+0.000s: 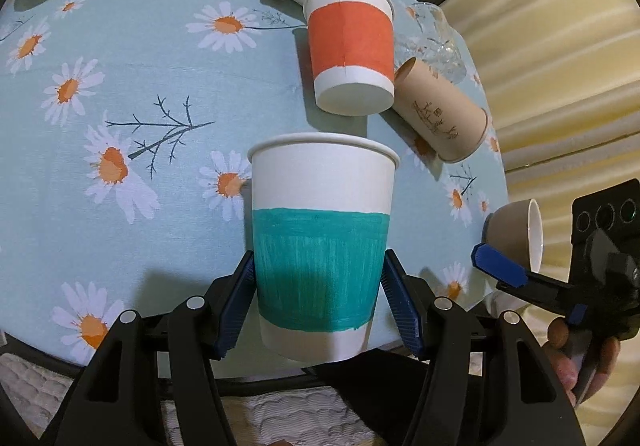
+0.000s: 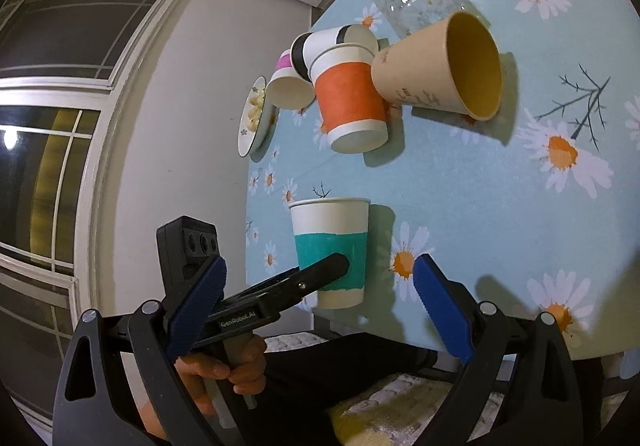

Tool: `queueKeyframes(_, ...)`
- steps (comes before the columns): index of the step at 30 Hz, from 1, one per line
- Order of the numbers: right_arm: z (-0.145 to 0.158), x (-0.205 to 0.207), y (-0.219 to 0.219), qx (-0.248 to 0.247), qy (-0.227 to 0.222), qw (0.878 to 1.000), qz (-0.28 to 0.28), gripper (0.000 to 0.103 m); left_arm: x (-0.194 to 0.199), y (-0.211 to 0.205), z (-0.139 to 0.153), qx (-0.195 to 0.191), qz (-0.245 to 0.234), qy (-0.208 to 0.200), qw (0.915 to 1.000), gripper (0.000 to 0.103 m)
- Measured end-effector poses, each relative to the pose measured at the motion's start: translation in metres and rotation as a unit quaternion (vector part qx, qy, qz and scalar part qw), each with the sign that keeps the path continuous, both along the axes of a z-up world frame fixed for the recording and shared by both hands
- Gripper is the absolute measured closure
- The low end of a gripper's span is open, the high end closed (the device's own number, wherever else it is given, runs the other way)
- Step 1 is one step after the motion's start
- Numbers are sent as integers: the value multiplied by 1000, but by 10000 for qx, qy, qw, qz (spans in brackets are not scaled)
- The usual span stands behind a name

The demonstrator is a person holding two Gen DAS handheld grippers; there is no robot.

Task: Flip cup upright
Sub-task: 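Lift the teal-banded cup and bring it toward the right gripper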

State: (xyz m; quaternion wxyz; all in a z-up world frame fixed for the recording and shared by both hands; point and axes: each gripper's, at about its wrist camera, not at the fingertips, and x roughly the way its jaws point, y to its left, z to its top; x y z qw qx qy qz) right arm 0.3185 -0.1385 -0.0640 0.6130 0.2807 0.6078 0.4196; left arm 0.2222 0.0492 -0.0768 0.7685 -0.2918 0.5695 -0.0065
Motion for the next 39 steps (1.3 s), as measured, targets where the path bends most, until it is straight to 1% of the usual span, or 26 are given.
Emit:
queueKeyframes(3,1,0,0,-4,2,10000,6,9,0,0,-1,48,-17,14,10000,42)
queueKeyframes(5,1,0,0,-44,-1,10000,-11,9,1,-1,-4,55,-25,137,9999,40)
queueKeyframes(6,1,0,-1,-92,-7,9999,-55,9,2,-4,-5,5,-41,124,9999,34)
queueKeyframes(7,0,0,-1,-124,-14,9999,-66,9,2,-5,-4,74,-52,118,9999,25)
queueKeyframes(8,0,0,0,-130,-7,9999,-46,9,1,-6,-3,151,-44,113,9998,24)
queueKeyframes(10,-1,1,2,-132,8,9999,-19,9,1,-6,-1,120,-53,88,9999,24)
queueKeyframes(14,-4,-1,4,-178,2,9998,40,9,0,-3,0,190,-77,96,9997,24)
queueKeyframes(18,-7,-2,7,-262,35,9996,104,9,-5,-1,5,314,-113,3,9994,24)
queueKeyframes(24,-8,-4,11,-296,28,9995,146,9,-10,0,5,148,-119,-62,9998,24)
queueKeyframes(28,-11,-5,14,-365,14,9991,196,9,-13,1,6,187,-137,-106,9997,24)
queueKeyframes(34,-16,-4,24,-522,-7,9984,217,9,-29,13,16,48,-90,-431,9990,24)
queueKeyframes(37,-18,-4,33,-623,-100,9977,248,9,-42,24,19,-121,-14,-569,9983,24)
queueKeyframes(39,-18,-5,42,-794,-248,9960,313,9,-53,34,22,-278,74,-675,9973,24)
